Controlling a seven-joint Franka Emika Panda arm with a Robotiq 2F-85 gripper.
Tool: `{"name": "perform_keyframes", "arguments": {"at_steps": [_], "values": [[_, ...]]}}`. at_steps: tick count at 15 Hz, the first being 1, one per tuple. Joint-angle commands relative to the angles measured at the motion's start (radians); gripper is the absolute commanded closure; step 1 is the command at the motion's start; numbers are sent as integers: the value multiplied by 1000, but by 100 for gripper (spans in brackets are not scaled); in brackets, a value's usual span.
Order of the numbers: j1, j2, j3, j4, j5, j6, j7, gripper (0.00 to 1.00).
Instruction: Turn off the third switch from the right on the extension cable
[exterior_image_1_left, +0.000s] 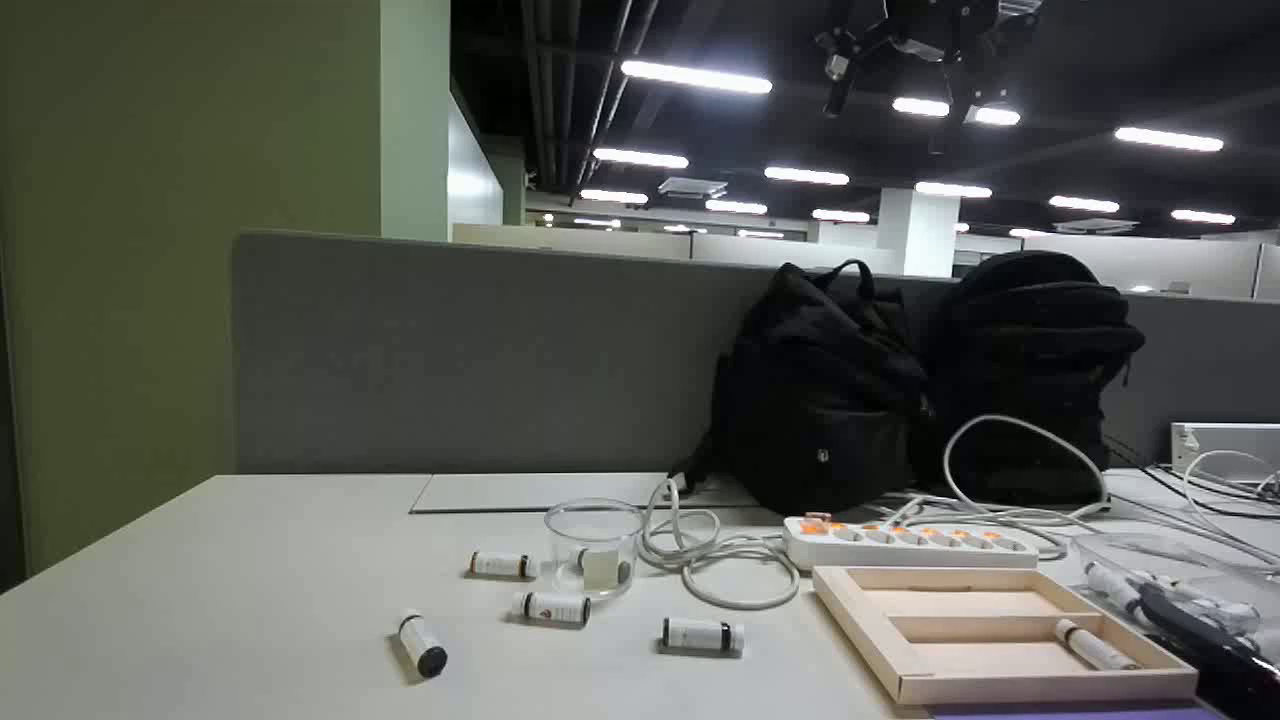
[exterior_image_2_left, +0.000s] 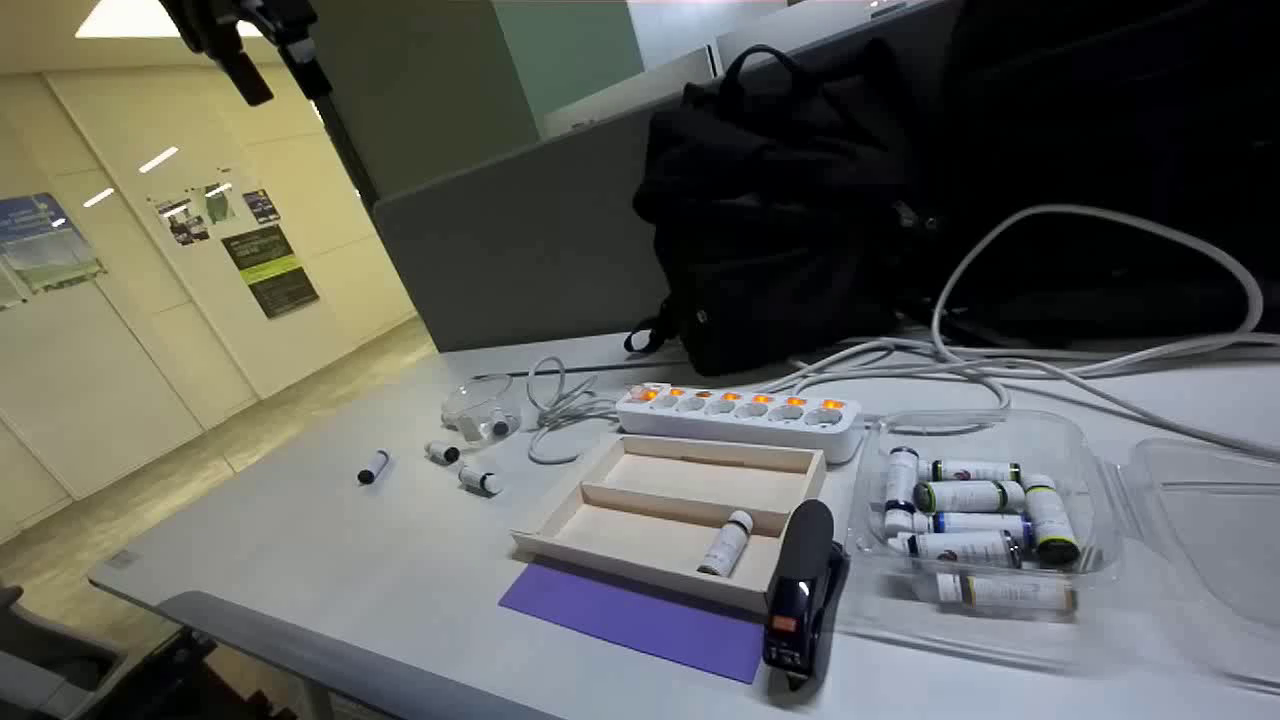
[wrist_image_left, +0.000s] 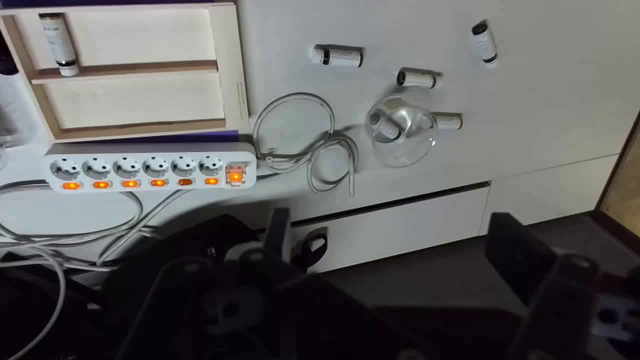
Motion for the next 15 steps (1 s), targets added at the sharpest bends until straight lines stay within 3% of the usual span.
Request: {"name": "perform_keyframes", "arguments": {"at_steps": [1, 11, 15], "values": [[1, 1, -1, 2, -1, -1, 1, 0], [1, -1, -1, 2, -1, 1, 1, 0], [10, 111, -53, 36, -8, 63, -150, 0]]}}
